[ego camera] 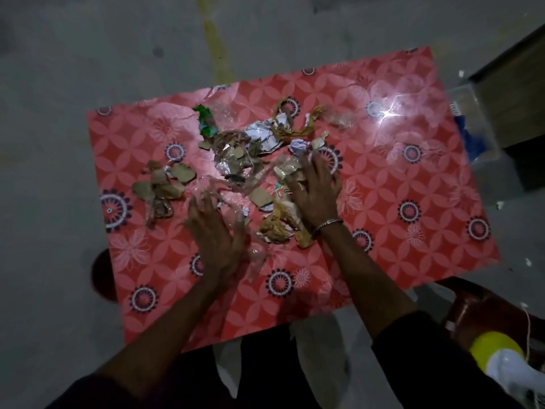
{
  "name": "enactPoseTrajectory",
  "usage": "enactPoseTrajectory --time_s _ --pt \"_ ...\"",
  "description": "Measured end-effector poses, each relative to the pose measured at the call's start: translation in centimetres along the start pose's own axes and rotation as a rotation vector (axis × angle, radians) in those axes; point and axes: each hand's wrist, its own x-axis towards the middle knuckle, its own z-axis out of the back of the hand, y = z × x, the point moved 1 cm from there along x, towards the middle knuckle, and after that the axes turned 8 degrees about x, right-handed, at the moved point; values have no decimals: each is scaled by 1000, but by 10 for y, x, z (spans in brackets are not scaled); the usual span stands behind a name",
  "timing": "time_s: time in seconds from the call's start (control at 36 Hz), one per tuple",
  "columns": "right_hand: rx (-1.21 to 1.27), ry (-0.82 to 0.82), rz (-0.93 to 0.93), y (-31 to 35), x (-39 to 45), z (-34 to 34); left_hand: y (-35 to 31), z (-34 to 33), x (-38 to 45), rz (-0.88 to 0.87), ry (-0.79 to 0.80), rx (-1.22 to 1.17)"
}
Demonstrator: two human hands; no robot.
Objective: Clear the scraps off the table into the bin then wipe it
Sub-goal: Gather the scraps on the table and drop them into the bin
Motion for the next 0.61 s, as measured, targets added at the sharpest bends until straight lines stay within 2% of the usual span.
enactPoseTrajectory --time_s 0.08,0.17,0.28,0.36,0.42,0.5,0.61 --pt "-120 217 171 13 -14 -5 15 -6 7 34 237 -1" --pt "-128 256 216 9 -33 -5 17 -5 5 -94 340 68" --pt "-68 214 236 8 -59 3 9 9 -14 -184 338 122" --pt "-94 93 202 -2 -67 17 16 18 -20 -241 134 124" --pt "-77 37 142 -9 -66 25 31 20 -8 -142 55 116" --pt "-97 61 100 -15 -68 20 45 21 18 4 141 58" --pt "-118 118 71 -7 -72 0 49 8 35 -126 291 83"
